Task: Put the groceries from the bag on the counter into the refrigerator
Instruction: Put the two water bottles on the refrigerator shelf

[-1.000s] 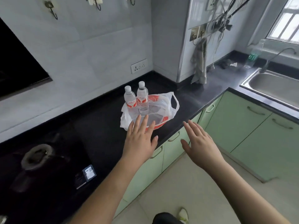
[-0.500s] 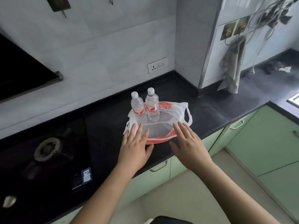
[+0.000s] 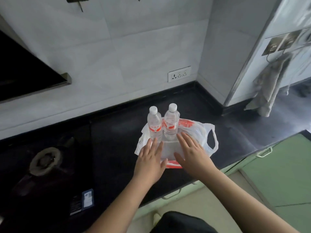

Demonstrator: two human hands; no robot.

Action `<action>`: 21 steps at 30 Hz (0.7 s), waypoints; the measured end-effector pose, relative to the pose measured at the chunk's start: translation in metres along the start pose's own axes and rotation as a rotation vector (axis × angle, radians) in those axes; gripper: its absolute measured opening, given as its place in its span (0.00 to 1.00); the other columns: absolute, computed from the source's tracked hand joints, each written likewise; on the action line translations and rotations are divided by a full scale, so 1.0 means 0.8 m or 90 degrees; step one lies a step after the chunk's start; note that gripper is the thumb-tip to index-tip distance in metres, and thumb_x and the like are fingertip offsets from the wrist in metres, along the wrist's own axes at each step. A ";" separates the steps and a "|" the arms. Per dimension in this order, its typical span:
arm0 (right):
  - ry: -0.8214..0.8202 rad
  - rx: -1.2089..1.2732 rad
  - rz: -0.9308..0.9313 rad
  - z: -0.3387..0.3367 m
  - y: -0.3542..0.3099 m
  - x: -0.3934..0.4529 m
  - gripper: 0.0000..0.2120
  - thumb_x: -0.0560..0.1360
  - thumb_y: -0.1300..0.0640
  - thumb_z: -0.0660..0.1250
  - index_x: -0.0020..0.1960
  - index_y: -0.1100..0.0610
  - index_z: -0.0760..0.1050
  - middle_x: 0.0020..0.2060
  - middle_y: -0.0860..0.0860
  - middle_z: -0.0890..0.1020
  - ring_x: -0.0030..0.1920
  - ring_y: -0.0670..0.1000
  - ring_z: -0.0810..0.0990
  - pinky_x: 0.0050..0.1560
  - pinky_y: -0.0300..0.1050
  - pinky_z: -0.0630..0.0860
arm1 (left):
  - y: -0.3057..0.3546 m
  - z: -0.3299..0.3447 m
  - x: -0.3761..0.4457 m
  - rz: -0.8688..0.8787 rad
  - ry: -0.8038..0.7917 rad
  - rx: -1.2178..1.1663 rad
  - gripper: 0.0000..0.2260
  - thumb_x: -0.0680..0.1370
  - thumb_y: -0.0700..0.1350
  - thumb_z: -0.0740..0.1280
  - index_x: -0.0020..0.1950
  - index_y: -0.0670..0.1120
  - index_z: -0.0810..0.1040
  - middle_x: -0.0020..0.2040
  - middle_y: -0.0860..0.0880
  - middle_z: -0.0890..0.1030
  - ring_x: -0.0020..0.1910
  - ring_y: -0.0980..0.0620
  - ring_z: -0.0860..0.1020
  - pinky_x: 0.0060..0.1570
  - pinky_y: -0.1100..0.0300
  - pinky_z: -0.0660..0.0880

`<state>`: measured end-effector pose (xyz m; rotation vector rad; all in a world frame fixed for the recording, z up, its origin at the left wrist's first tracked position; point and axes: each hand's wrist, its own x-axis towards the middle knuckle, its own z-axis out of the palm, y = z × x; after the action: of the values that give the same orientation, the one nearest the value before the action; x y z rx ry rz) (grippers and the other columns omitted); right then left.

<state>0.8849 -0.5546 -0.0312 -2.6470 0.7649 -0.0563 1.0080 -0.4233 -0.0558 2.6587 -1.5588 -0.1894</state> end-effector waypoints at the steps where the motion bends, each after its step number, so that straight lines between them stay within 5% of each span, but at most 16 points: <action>1: 0.001 -0.004 0.005 0.001 0.000 0.010 0.34 0.79 0.38 0.53 0.78 0.50 0.45 0.78 0.49 0.50 0.78 0.51 0.47 0.77 0.51 0.49 | -0.004 0.001 0.007 0.001 -0.010 -0.007 0.30 0.82 0.59 0.50 0.80 0.49 0.44 0.80 0.47 0.41 0.79 0.46 0.41 0.75 0.49 0.44; 5: -0.002 0.005 0.049 0.007 0.003 0.042 0.34 0.79 0.37 0.52 0.78 0.50 0.45 0.78 0.48 0.50 0.78 0.50 0.47 0.74 0.47 0.45 | -0.024 0.003 0.035 0.011 -0.047 -0.008 0.30 0.83 0.58 0.49 0.79 0.49 0.40 0.80 0.45 0.41 0.78 0.46 0.39 0.71 0.53 0.35; 15: -0.059 0.067 0.118 0.038 0.025 0.084 0.34 0.78 0.39 0.56 0.78 0.51 0.48 0.77 0.49 0.56 0.77 0.50 0.54 0.74 0.48 0.53 | -0.042 0.026 0.085 -0.069 -0.123 -0.215 0.31 0.81 0.56 0.57 0.79 0.46 0.51 0.79 0.46 0.56 0.78 0.49 0.55 0.74 0.54 0.56; 18: -0.110 0.155 0.146 0.048 0.033 0.100 0.33 0.78 0.41 0.60 0.77 0.50 0.51 0.76 0.50 0.61 0.73 0.52 0.63 0.70 0.50 0.63 | -0.037 0.029 0.100 -0.187 -0.160 -0.317 0.28 0.80 0.55 0.60 0.77 0.46 0.58 0.73 0.46 0.67 0.68 0.48 0.70 0.63 0.54 0.70; 21: -0.115 0.275 0.202 0.049 0.038 0.122 0.30 0.77 0.46 0.64 0.75 0.50 0.58 0.72 0.50 0.68 0.69 0.54 0.69 0.66 0.51 0.68 | -0.039 0.033 0.112 -0.313 -0.162 -0.370 0.22 0.79 0.56 0.62 0.68 0.46 0.66 0.57 0.49 0.76 0.46 0.53 0.77 0.40 0.60 0.74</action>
<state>0.9581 -0.6153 -0.0856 -2.0706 0.9759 0.0931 1.0745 -0.4861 -0.0925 2.5217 -0.6861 -0.8764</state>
